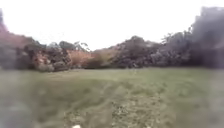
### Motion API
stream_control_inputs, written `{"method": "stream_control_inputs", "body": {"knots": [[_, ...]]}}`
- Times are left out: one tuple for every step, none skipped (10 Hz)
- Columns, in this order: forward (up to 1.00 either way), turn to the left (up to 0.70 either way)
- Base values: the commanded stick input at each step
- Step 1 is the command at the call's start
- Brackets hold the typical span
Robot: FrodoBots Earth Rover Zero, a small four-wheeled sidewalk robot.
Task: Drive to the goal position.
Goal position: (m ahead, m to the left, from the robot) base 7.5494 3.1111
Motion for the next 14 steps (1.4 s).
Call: {"method": "stream_control_inputs", "body": {"knots": [[1.00, 0.00], [1.00, 0.00], [1.00, 0.00], [1.00, 0.02], [1.00, 0.02], [1.00, 0.00], [1.00, 0.01], [1.00, 0.02], [1.00, 0.00], [1.00, 0.00], [1.00, 0.00], [1.00, 0.00], [1.00, 0.00], [1.00, 0.00]]}}
